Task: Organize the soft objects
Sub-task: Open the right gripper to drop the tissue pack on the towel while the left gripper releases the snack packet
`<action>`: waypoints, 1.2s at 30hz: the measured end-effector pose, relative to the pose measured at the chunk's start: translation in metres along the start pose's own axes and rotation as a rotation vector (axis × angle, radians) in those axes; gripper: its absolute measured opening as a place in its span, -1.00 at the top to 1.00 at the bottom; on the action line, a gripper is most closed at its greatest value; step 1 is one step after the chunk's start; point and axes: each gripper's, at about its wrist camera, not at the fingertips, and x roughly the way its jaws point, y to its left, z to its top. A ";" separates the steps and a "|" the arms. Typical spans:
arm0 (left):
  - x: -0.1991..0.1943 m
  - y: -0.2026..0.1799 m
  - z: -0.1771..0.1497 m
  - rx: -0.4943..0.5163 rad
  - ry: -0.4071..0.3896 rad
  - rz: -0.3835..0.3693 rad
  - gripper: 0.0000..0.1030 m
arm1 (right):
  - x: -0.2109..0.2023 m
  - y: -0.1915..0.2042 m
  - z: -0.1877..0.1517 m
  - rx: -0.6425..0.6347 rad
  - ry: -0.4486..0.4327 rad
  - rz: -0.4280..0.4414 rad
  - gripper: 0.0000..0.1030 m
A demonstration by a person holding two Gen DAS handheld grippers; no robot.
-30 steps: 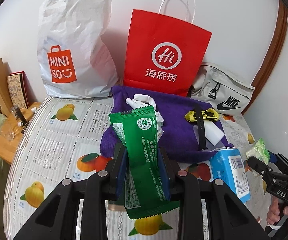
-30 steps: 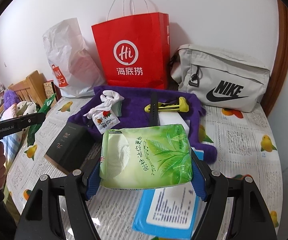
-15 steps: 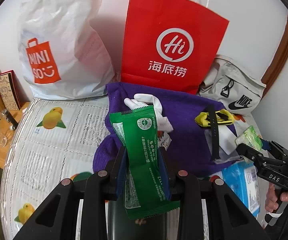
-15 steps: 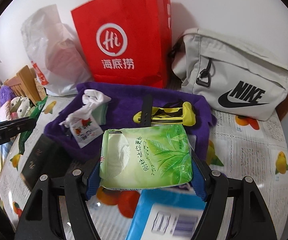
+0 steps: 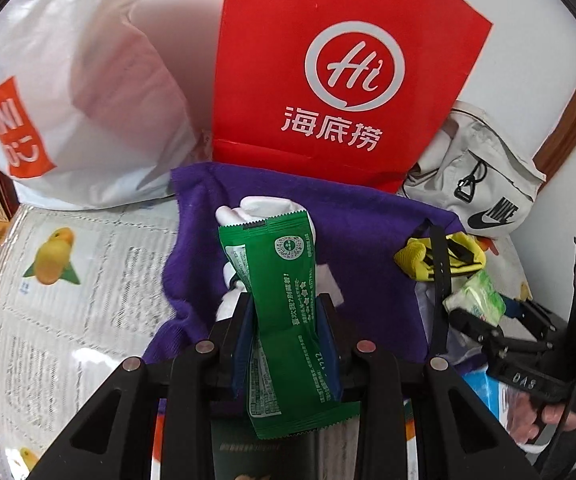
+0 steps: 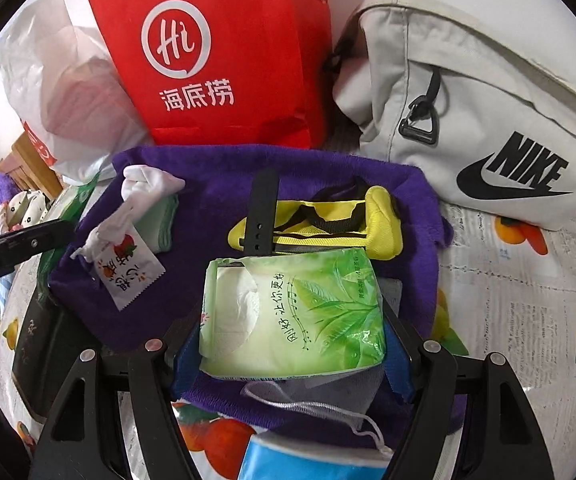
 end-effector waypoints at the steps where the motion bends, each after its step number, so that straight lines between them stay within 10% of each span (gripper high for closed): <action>1: 0.002 -0.001 0.001 0.000 0.001 -0.002 0.42 | 0.002 -0.001 0.000 0.002 0.003 -0.002 -0.44; 18: 0.035 0.001 0.015 -0.063 0.049 -0.044 0.19 | 0.008 0.004 0.005 -0.024 0.026 -0.011 -0.59; 36: -0.014 0.014 0.001 -0.063 0.002 -0.012 -0.05 | -0.050 0.011 0.002 0.018 -0.064 -0.040 -0.66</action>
